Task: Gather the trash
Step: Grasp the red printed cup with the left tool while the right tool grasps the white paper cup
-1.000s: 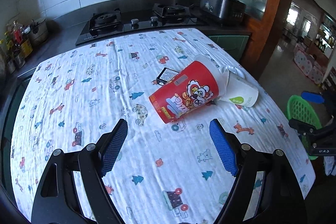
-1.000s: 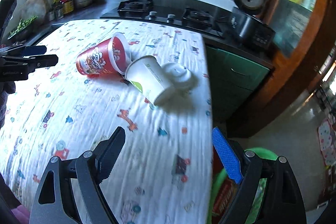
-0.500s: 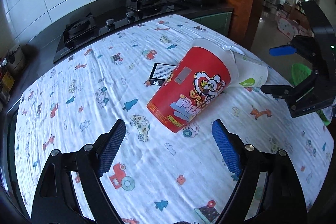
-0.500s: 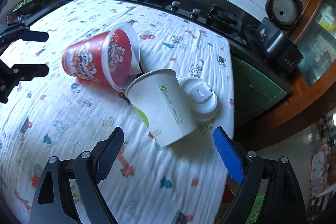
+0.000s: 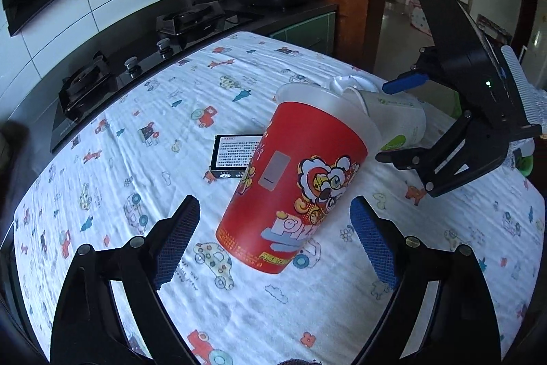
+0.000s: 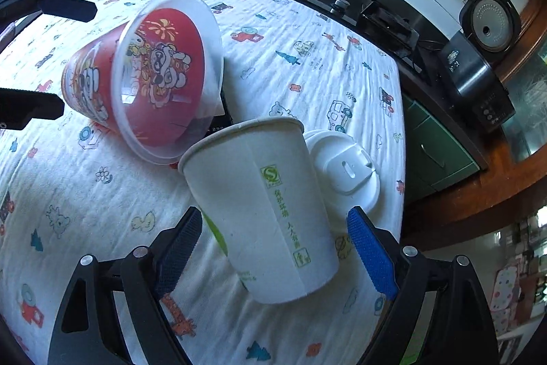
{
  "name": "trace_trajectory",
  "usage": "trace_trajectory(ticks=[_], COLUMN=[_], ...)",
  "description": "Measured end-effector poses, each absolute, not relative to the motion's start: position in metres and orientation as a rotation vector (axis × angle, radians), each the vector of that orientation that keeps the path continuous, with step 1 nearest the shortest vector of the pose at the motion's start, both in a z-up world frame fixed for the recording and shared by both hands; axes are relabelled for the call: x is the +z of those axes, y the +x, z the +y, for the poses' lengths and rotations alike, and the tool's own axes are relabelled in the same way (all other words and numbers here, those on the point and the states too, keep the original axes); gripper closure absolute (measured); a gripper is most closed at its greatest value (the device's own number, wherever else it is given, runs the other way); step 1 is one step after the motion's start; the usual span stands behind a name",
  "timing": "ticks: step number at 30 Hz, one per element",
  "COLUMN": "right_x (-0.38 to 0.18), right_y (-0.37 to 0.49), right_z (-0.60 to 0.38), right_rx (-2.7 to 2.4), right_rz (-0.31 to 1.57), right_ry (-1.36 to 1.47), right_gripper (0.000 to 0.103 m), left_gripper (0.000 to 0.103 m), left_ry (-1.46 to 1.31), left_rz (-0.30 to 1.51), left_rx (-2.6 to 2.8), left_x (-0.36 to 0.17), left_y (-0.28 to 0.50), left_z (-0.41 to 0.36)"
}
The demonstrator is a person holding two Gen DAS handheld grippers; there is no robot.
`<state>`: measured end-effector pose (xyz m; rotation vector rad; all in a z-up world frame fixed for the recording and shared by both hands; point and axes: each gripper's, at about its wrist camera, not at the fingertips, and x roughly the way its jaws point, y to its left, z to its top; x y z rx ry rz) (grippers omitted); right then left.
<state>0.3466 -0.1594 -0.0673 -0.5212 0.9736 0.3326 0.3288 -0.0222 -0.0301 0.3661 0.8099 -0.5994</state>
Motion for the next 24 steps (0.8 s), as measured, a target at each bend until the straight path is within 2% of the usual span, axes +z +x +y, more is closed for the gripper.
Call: trace_trajectory(ticks=[2,3,16,24], right_x=[-0.068,-0.069,-0.054,-0.043], right_y=[0.350,0.351,0.328,0.306], right_z=[-0.161,-0.162,-0.176,-0.193], right_rx=[0.333,0.336,0.325,0.311], right_rz=[0.981,0.987,0.971,0.952], right_ry=[-0.510,-0.507,-0.433,-0.377], right_gripper=[0.033,0.035,0.040,0.040], left_gripper=[0.014,0.014,0.014,0.030], left_ry=[0.376,0.376,0.424,0.425], left_rz=[0.815,0.819,0.832,0.815], left_rx=[-0.611,-0.624,-0.662,-0.626], left_x=[-0.033,-0.034,-0.050,-0.050], left_y=[0.333,0.335,0.345,0.335], left_z=[-0.026,-0.027,-0.053,-0.060])
